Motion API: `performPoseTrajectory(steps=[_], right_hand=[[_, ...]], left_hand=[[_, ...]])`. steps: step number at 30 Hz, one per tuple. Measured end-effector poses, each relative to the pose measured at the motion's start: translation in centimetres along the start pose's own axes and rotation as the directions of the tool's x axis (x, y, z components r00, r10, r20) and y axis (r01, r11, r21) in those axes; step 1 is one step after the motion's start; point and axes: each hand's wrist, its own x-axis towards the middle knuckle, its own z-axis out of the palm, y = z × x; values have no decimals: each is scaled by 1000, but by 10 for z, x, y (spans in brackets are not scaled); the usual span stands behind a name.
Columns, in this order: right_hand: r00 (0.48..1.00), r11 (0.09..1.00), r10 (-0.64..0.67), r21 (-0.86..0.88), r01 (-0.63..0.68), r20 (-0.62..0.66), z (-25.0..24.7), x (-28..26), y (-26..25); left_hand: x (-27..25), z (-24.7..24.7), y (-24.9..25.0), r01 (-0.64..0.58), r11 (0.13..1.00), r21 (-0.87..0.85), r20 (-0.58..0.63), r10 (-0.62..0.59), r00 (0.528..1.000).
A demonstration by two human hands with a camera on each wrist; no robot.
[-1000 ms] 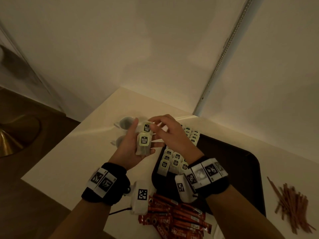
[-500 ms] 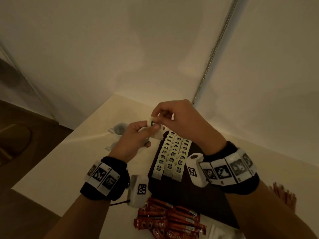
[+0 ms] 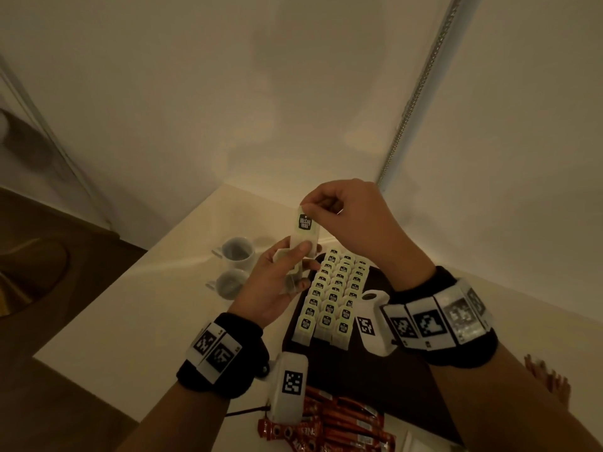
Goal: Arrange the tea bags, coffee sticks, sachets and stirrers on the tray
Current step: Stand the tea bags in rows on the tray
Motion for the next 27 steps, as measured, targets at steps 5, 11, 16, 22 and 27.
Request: performPoseTrajectory(steps=[5, 11, 16, 22, 27], right_hand=[[1000, 1000, 14, 26, -14, -19, 1, -2, 3], [999, 999, 11, 53, -9, -31, 3, -5, 7], [996, 996, 35, 89, -28, -77, 3, -11, 17], [984, 984, 174, 23, -175, 43, 7, -41, 62], [851, 913, 406, -195, -358, 334, 49, -82, 120]], left_hand=[[-1, 3, -1, -30, 999, 32, -59, 32, 998], [0, 4, -4, -63, 991, 120, -65, 71, 995], [1, -4, -9, -56, 985, 161, -73, 68, 995], [-1, -39, -6, 86, 974, -212, -206, -131, 970], [0, -51, 2, 53, 959, -279, -194, -110, 975]])
